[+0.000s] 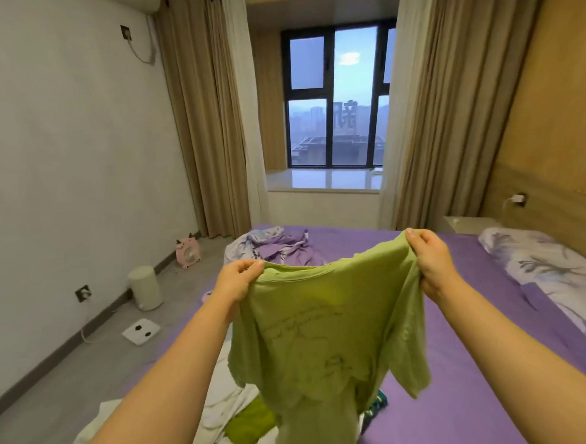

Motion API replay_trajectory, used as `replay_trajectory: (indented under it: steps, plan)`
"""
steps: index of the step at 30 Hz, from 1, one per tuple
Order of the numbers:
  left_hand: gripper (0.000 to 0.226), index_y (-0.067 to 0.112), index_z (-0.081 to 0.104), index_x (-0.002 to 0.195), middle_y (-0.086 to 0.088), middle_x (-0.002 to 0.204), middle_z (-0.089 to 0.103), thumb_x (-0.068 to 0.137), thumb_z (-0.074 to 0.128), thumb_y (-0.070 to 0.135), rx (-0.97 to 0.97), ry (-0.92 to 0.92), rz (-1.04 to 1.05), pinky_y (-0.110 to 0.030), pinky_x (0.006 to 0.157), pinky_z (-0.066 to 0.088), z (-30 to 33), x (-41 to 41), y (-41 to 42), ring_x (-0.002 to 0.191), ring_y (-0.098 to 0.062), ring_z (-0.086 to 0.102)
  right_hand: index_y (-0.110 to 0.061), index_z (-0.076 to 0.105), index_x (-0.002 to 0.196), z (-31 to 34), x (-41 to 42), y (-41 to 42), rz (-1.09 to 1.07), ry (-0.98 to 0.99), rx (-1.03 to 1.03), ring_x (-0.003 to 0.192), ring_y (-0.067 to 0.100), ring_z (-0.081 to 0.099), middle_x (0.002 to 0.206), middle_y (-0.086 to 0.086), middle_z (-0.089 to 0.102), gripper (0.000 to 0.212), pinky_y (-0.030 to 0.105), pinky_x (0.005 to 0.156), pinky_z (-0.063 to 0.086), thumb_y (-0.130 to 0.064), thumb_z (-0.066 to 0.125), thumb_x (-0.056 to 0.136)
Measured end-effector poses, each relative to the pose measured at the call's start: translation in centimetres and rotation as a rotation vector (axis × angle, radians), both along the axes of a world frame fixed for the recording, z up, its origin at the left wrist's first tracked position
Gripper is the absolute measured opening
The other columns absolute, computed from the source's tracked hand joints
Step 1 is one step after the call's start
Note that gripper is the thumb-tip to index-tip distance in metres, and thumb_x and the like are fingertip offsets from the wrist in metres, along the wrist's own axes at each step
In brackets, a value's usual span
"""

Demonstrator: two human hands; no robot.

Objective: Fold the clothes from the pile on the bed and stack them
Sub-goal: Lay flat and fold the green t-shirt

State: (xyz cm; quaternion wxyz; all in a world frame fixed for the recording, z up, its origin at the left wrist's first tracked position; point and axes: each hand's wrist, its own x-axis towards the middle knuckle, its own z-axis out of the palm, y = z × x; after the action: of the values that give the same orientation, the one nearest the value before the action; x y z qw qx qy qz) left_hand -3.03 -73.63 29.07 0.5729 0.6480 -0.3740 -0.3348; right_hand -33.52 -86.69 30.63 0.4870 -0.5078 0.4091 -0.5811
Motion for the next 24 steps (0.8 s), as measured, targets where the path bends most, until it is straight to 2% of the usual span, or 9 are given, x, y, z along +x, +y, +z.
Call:
replay_trajectory:
  steps: [4,6,10,11,13,16,19,21,24]
  plan:
    - [0.017,0.01,0.067,0.103,-0.016,0.11,0.068,0.094,0.06,0.023,-0.02,0.044,-0.086,-0.049,0.099,0.047,0.1,-2.6,-0.1,0.108,-0.032,0.062,-0.017,0.06,0.086,-0.4,-4.1,2.4,-0.056,-0.012,-0.028,0.068,0.01,0.059,0.081,0.002,0.063,0.016,0.027,0.062,0.049,-0.024,0.052,0.098]
    - [0.025,0.003,0.062,0.116,-0.018,0.114,0.065,0.094,0.06,0.015,-0.023,0.044,-0.128,-0.046,0.102,0.045,-0.1,-4.0,-0.5,0.111,-0.031,0.058,-0.018,0.061,0.089,-0.8,-6.3,3.7,-0.079,0.01,-0.042,0.067,0.006,0.06,0.084,0.001,0.064,0.014,0.025,0.063,0.048,-0.022,0.051,0.098]
    - [0.031,0.006,0.06,0.123,-0.008,0.104,0.063,0.091,0.062,0.009,-0.01,0.043,-0.203,-0.028,0.073,0.047,-0.2,-7.0,-0.9,0.092,-0.02,0.059,-0.017,0.063,0.091,-1.6,-11.1,6.2,-0.104,0.024,-0.018,0.07,0.009,0.06,0.082,0.0,0.065,0.013,0.021,0.06,0.051,-0.019,0.052,0.098]
    - [0.033,0.008,0.059,0.124,-0.006,0.104,0.063,0.091,0.062,0.008,-0.002,0.038,-0.224,-0.025,0.07,0.048,-0.1,-7.7,-0.8,0.091,-0.018,0.058,-0.016,0.064,0.09,-1.7,-12.4,6.7,-0.112,0.02,-0.01,0.069,0.009,0.06,0.081,0.0,0.065,0.013,0.021,0.06,0.051,-0.018,0.053,0.098]
    - [0.037,0.006,0.057,0.127,-0.01,0.113,0.061,0.091,0.062,0.008,0.025,0.009,-0.267,-0.03,0.077,0.051,0.0,-8.9,-0.9,0.099,-0.023,0.058,-0.016,0.064,0.087,-1.7,-14.7,7.6,-0.135,-0.01,0.012,0.066,0.008,0.063,0.075,-0.001,0.067,0.014,0.021,0.059,0.053,-0.015,0.054,0.097]
    - [0.026,0.004,0.065,0.115,-0.013,0.107,0.065,0.091,0.064,0.012,0.075,-0.09,-0.327,-0.045,0.091,0.049,0.3,-10.6,-1.5,0.099,-0.027,0.059,-0.014,0.064,0.083,-1.2,-18.1,8.2,-0.163,-0.1,0.033,0.059,0.006,0.065,0.065,-0.003,0.069,0.016,0.019,0.054,0.053,-0.01,0.054,0.095]
    - [0.009,0.009,0.069,0.09,-0.009,0.085,0.067,0.089,0.066,0.018,0.096,-0.184,-0.398,-0.037,0.075,0.054,0.7,-12.7,-2.2,0.079,-0.021,0.061,-0.012,0.064,0.083,-0.3,-21.2,8.0,-0.197,-0.119,0.028,0.061,0.007,0.064,0.066,-0.002,0.069,0.015,0.019,0.056,0.053,-0.007,0.054,0.093]
    - [0.013,0.008,0.068,0.087,-0.007,0.078,0.064,0.089,0.066,0.021,0.078,-0.222,-0.441,-0.029,0.065,0.051,1.0,-14.5,-2.8,0.071,-0.017,0.059,-0.012,0.063,0.082,0.1,-23.2,7.7,-0.225,-0.042,0.016,0.066,0.012,0.06,0.072,0.003,0.065,0.016,0.022,0.06,0.051,-0.008,0.053,0.094]
    - [0.02,0.005,0.063,0.091,-0.01,0.082,0.06,0.094,0.059,0.024,0.017,-0.252,-0.434,-0.037,0.075,0.049,1.4,-17.7,-4.1,0.078,-0.023,0.056,-0.013,0.061,0.083,0.5,-26.6,7.5,-0.215,0.138,0.006,0.072,0.016,0.053,0.079,0.007,0.059,0.016,0.028,0.064,0.044,-0.012,0.052,0.096]
